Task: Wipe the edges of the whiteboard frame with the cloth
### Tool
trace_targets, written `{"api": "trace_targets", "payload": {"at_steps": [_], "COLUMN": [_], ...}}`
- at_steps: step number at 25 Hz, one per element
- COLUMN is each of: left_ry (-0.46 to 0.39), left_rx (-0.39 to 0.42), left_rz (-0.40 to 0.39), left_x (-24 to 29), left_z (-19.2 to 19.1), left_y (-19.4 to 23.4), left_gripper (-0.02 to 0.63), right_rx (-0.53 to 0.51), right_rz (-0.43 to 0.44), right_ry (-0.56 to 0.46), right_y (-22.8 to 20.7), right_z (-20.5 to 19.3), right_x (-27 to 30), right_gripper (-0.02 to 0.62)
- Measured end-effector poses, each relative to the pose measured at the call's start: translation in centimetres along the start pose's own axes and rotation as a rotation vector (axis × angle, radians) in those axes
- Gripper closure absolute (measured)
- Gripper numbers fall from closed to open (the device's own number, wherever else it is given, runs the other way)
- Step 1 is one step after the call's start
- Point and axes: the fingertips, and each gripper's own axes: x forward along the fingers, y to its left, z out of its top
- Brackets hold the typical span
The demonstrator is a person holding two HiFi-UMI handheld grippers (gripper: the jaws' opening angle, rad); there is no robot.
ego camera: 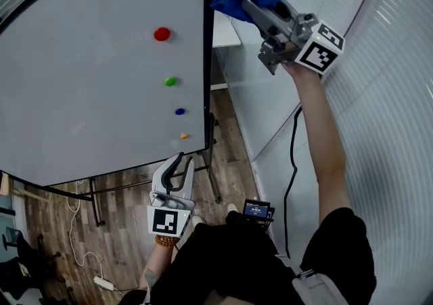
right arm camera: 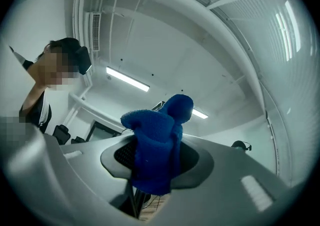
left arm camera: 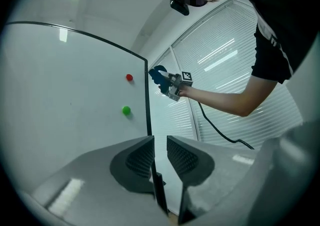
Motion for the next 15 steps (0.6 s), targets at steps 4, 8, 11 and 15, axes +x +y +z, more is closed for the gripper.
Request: {"api": "trace_targets", "payload": {"at_steps": [4,8,11,15], "left_ry": [0.005,-0.007,-0.011,-0.015], "left_rx": [-0.007,-0.004,0.002,0.004], "left_rz": [0.055,0.078,0.108,0.138], "left_x": [1.6,2.4,2.7,2.9], "left_z": [-0.5,0.1,0.2,-0.8], "left_y": [-1.1,-1.7,-1.5,-1.9], "left_gripper": [0.439,0.439,0.439,0.439], "right_rx": [0.044,0.105,0.135,0.132], "right_rz": [0.112,0.222,0.286,0.331], "right_ry": [0.017,0.001,-0.024,-0.025], "right_y": [-1.9,-2.4,-2.2,-1.7], "right_z": [0.3,1.7,2.8,3.0], "right_x": [1.7,4.7,6.3,6.6], "right_gripper": [0.41,0.405,0.394,0.374]}}
